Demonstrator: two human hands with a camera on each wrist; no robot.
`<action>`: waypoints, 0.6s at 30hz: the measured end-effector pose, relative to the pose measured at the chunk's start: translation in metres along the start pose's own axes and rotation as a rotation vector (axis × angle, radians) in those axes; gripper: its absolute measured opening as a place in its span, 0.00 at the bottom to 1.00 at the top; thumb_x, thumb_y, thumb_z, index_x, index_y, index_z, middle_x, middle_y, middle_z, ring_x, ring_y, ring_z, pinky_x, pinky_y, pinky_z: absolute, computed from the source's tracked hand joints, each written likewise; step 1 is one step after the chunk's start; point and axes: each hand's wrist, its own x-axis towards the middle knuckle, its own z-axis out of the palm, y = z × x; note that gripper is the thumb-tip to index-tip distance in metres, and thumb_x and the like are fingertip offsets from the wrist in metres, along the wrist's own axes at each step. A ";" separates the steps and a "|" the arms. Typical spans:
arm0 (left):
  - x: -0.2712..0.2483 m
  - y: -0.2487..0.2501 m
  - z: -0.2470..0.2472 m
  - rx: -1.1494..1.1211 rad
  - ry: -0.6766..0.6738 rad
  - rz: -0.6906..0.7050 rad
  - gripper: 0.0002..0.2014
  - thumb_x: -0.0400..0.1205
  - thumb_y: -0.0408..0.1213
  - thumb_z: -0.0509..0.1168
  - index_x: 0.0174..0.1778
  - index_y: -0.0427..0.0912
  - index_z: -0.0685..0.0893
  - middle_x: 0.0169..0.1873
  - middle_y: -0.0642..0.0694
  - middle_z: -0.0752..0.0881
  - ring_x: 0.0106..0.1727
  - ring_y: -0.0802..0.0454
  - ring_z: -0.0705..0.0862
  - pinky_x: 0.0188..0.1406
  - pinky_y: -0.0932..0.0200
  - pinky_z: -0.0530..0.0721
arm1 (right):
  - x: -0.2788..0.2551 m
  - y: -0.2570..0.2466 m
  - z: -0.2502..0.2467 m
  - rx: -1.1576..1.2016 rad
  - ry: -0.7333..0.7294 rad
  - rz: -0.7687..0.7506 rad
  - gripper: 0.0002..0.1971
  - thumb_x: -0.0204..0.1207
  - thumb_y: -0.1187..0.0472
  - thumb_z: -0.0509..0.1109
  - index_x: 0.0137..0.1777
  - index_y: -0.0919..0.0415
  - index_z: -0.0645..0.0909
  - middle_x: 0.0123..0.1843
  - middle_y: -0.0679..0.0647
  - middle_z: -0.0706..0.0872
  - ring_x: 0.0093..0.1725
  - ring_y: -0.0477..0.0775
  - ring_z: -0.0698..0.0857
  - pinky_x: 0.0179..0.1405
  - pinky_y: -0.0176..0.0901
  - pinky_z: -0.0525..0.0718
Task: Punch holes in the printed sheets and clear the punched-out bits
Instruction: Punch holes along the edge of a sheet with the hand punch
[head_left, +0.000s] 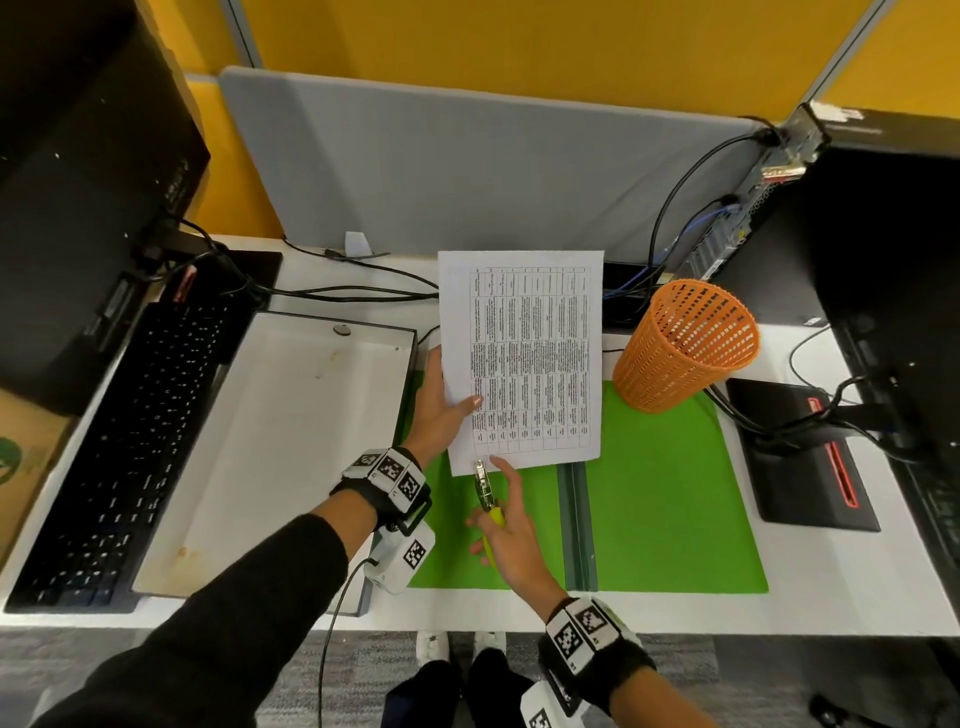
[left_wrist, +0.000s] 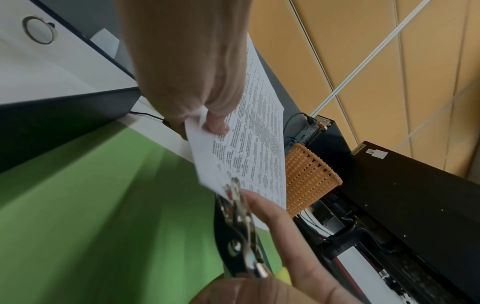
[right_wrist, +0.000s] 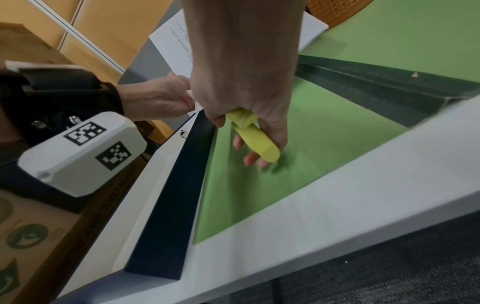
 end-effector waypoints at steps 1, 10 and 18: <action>0.000 0.000 0.000 -0.002 0.003 0.000 0.38 0.74 0.18 0.69 0.73 0.53 0.61 0.67 0.50 0.76 0.71 0.55 0.74 0.73 0.50 0.72 | 0.001 0.002 0.000 -0.014 0.001 -0.006 0.31 0.78 0.68 0.61 0.68 0.29 0.61 0.40 0.61 0.77 0.31 0.57 0.76 0.20 0.34 0.76; 0.000 0.005 0.003 -0.001 0.003 0.029 0.38 0.74 0.18 0.69 0.74 0.50 0.61 0.70 0.46 0.75 0.73 0.54 0.74 0.74 0.51 0.71 | 0.004 0.001 -0.004 -0.048 0.071 -0.100 0.28 0.77 0.69 0.62 0.66 0.33 0.69 0.32 0.56 0.72 0.31 0.53 0.71 0.29 0.42 0.78; 0.000 0.009 -0.002 0.042 0.038 0.058 0.41 0.73 0.17 0.69 0.78 0.40 0.58 0.69 0.51 0.74 0.68 0.63 0.74 0.63 0.77 0.74 | 0.007 -0.006 -0.006 0.054 -0.049 0.050 0.25 0.81 0.63 0.60 0.69 0.31 0.64 0.41 0.60 0.85 0.28 0.64 0.81 0.18 0.40 0.78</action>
